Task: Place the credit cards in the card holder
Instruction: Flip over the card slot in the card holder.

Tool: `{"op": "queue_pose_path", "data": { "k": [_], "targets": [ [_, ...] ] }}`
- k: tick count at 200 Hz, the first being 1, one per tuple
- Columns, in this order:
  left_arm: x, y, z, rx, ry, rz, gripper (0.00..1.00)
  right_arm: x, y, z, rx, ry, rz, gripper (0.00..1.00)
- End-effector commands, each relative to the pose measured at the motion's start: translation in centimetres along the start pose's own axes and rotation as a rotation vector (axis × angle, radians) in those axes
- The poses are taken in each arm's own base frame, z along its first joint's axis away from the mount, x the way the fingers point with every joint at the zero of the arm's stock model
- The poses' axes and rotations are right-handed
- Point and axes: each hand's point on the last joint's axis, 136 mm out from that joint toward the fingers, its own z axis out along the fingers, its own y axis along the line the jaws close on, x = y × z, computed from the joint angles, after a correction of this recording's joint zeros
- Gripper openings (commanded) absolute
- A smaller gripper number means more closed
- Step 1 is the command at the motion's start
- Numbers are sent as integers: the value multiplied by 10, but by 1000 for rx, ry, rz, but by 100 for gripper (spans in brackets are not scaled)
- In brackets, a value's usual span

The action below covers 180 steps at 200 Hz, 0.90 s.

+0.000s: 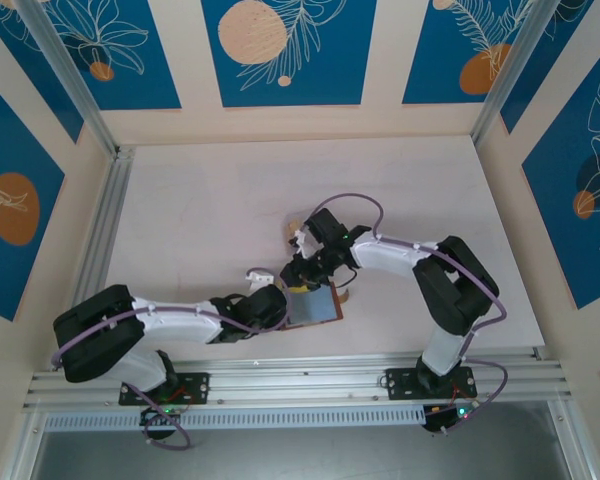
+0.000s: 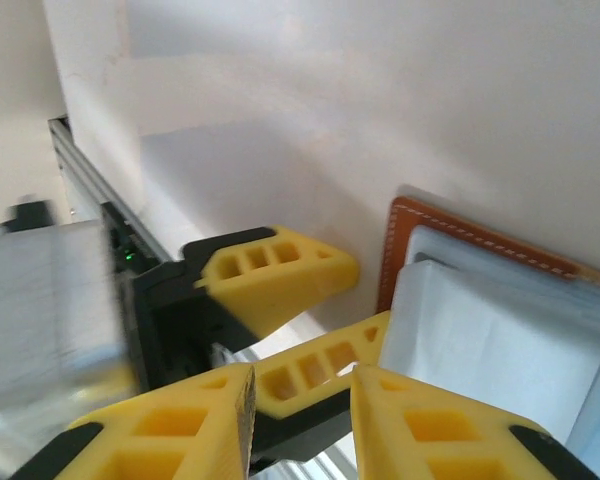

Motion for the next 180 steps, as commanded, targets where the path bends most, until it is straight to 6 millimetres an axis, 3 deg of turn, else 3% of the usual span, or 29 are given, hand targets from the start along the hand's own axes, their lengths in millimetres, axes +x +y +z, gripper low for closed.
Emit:
{"op": "queue_pose_path", "data": {
  "k": [1, 33, 64, 98, 130, 150, 180],
  "targets": [
    [54, 53, 1, -157, 181, 37, 37, -3, 18, -28, -12, -39, -48, 32],
    [49, 65, -16, -168, 165, 18, 43, 0, -21, -36, 159, -70, 0, 24],
    [40, 72, -36, -152, 133, 8, 49, 13, -42, -14, 206, -6, 30, 14],
    [18, 49, -48, -54, 78, 58, 61, 21, -55, 17, 281, 58, 16, 11],
    [3, 19, -45, 7, 82, 107, 66, 23, -73, 29, 338, 77, 32, 12],
    [-4, 5, -39, 32, 83, 119, 67, 17, -64, 21, 292, 54, 25, 16],
    [-8, -8, -27, 39, 94, 139, 67, -8, -39, -21, 208, -65, 2, 28]
  ]
}}
